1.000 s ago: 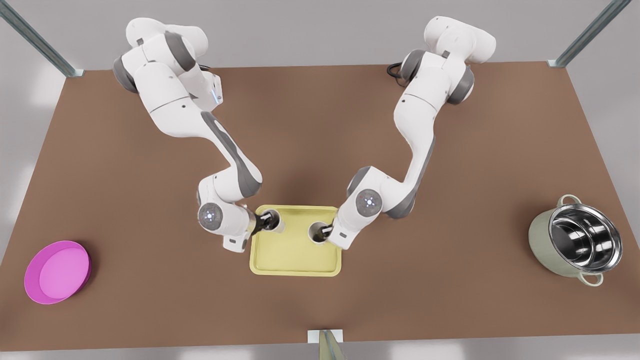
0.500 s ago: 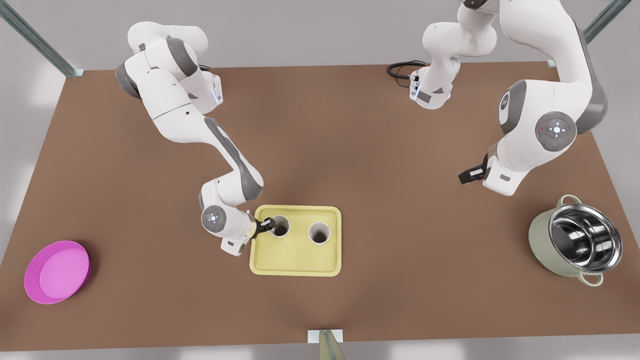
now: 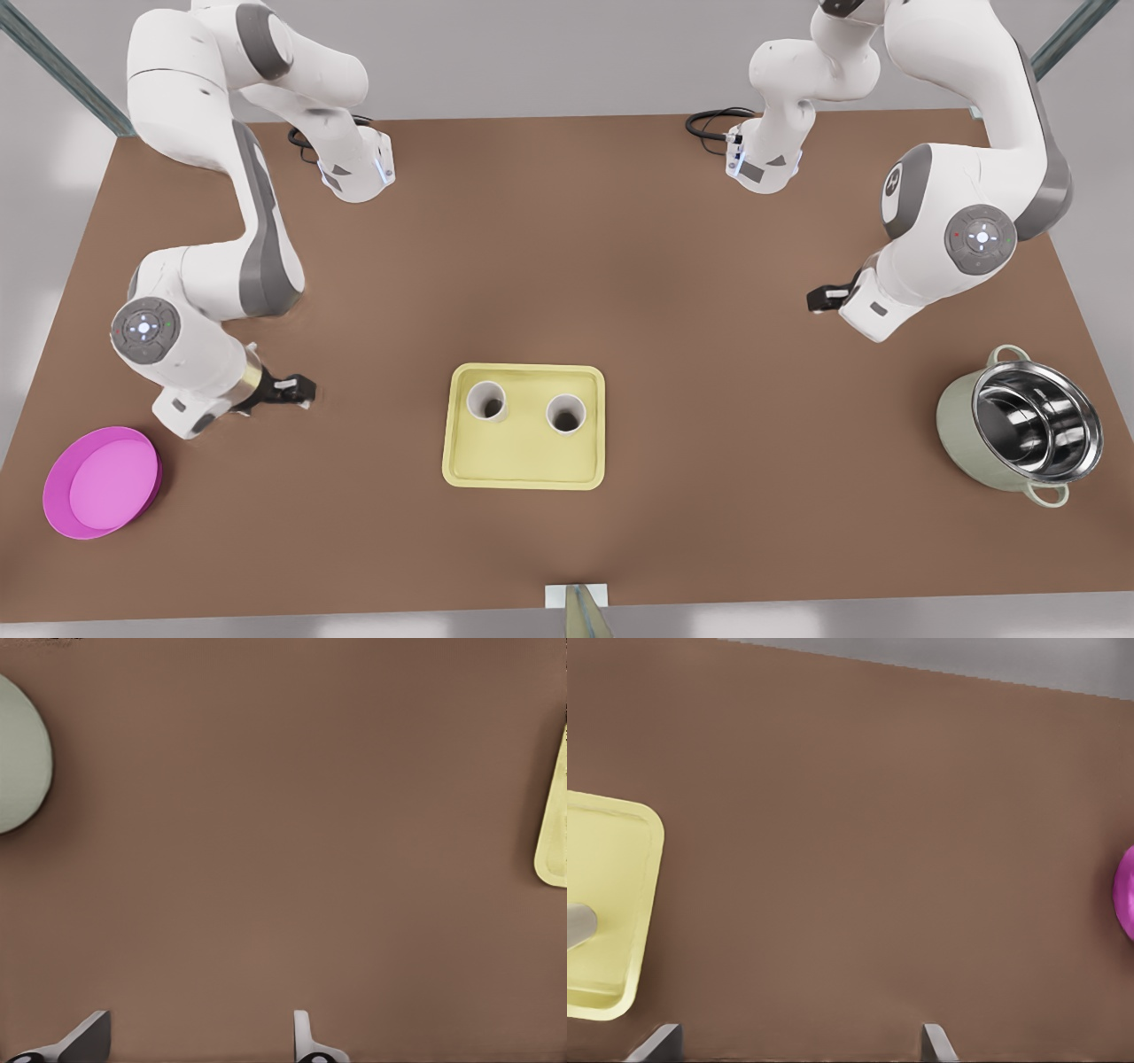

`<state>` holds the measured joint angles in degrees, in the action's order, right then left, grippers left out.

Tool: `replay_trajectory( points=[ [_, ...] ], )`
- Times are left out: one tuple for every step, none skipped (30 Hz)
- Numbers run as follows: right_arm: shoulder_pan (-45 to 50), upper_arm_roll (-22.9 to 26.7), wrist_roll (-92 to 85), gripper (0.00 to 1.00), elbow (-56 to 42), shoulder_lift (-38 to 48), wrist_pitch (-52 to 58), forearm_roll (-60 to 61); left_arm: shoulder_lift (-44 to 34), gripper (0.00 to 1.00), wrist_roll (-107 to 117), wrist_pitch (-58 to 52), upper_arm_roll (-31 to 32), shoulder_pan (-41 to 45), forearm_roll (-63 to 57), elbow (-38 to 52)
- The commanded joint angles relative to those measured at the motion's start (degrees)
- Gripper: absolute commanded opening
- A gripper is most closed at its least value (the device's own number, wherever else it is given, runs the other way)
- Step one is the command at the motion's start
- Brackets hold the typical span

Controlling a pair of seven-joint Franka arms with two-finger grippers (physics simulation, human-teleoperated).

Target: Use both arms to respectively pick up the white IKEA cups from the middle-left and middle-right positions, then place the white IKEA cups onto the middle-middle tray, ensuring that the cups remain upright and do not tip over

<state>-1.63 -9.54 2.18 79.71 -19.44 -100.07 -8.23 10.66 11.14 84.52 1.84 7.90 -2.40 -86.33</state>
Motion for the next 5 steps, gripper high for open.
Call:
replay_trajectory(
  points=[
    [0.0, 0.6, -1.4, 1.0, 3.1, 7.9, 12.2, -2.8, 0.2, 1.0, -10.6, -0.1, 0.0, 0.0, 0.0, 0.0],
    [-0.1, 0.7, -1.3, 1.0, 4.0, 11.9, 15.2, 0.2, 0.3, 1.0, -10.6, -0.1, 0.0, 0.0, 0.0, 0.0],
    [-0.1, 0.7, -1.3, 1.0, 4.0, 13.3, 16.7, 0.4, 0.3, 1.0, -10.6, -0.1, 0.0, 0.0, 0.0, 0.0],
    [-0.2, 0.7, -1.3, 1.0, 4.0, 13.6, 17.3, 1.1, 0.3, 1.0, -10.6, -0.1, 0.0, 0.0, 0.0, -0.1],
    [-0.4, 0.7, -1.2, 1.0, 4.0, 13.9, 17.4, 1.2, 0.3, 1.0, -10.6, -0.1, 0.0, 0.0, 0.1, 0.0]
  ],
)
